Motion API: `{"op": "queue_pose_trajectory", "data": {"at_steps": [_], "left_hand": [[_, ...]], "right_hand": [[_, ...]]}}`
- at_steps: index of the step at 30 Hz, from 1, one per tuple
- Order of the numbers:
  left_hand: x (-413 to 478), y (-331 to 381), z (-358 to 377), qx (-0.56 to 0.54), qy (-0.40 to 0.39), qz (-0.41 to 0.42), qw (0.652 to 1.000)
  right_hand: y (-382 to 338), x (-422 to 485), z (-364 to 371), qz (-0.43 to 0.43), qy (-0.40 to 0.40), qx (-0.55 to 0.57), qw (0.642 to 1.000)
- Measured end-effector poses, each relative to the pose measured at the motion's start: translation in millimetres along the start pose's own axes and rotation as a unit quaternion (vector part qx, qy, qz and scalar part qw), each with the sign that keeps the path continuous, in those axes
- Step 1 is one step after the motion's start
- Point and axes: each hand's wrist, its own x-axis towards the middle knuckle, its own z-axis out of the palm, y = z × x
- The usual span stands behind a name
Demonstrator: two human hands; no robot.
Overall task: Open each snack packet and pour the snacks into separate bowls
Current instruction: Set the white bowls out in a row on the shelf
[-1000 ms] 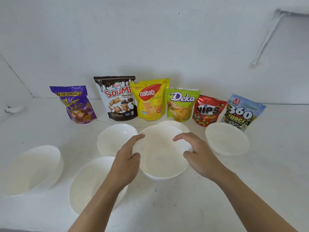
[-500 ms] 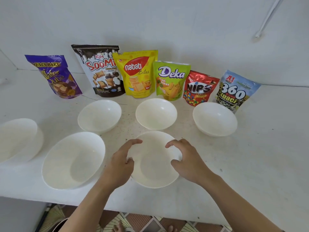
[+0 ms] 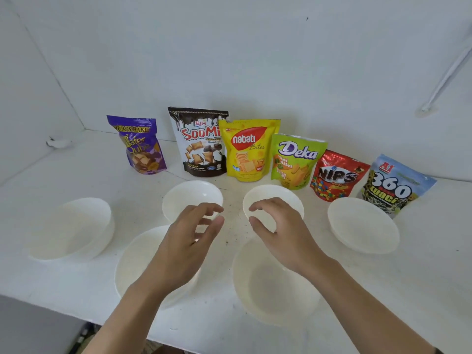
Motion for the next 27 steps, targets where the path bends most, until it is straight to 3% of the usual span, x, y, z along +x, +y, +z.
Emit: {"op": "queue_pose_trajectory", "data": {"at_steps": [6, 10, 16, 21, 27], "left_hand": [[-7, -22, -84, 0.114, 0.065, 0.01, 0.991], [-21, -59, -139, 0.227, 0.146, -0.008, 0.963], [-34, -121, -206, 0.299, 0.223, -0.07, 0.925], [-28, -167, -240, 0.327, 0.215, -0.134, 0.911], [-23, -207, -251, 0.304, 0.13, -0.241, 0.913]], "right_hand": [[-69, 52, 45, -0.086, -0.032, -0.014, 0.996], [-112, 80, 91, -0.14, -0.052, -0.022, 0.988], [-160, 112, 165, -0.176, -0.086, -0.029, 0.98], [-177, 132, 224, -0.143, -0.124, -0.007, 0.982], [-179, 135, 269, -0.076, -0.205, -0.029, 0.975]]}}
